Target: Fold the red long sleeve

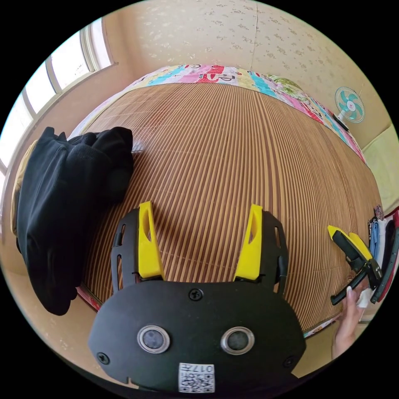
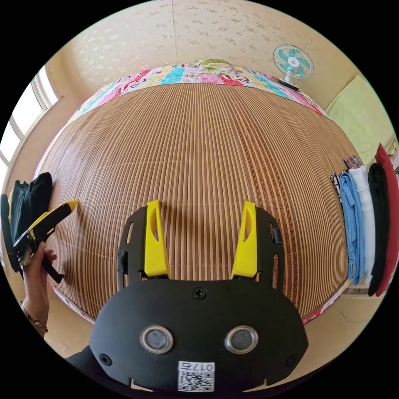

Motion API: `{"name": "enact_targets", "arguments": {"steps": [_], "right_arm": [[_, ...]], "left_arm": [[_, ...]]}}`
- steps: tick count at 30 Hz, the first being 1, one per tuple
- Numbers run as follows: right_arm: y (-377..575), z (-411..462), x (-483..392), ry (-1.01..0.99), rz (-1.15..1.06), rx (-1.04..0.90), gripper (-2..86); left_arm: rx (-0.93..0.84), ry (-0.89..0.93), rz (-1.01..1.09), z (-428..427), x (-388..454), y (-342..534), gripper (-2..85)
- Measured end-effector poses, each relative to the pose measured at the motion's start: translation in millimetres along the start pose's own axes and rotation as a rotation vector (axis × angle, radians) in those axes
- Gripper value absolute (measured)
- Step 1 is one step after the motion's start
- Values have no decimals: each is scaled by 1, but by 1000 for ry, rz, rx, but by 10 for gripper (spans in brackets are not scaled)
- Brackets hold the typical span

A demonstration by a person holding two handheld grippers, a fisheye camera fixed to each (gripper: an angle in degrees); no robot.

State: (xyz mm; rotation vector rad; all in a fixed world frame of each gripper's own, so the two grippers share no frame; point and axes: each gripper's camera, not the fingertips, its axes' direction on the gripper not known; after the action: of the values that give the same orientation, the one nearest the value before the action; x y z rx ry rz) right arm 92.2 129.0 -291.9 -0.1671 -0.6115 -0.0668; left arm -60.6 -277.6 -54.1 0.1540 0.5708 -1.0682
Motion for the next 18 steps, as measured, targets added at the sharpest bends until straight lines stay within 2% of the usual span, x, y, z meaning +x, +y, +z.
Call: {"name": "enact_targets", "arguments": {"steps": [18], "right_arm": [[21, -18, 94, 14, -5, -2, 252]], "left_arm": [[7, -2, -1, 22, -36, -38, 297]]}}
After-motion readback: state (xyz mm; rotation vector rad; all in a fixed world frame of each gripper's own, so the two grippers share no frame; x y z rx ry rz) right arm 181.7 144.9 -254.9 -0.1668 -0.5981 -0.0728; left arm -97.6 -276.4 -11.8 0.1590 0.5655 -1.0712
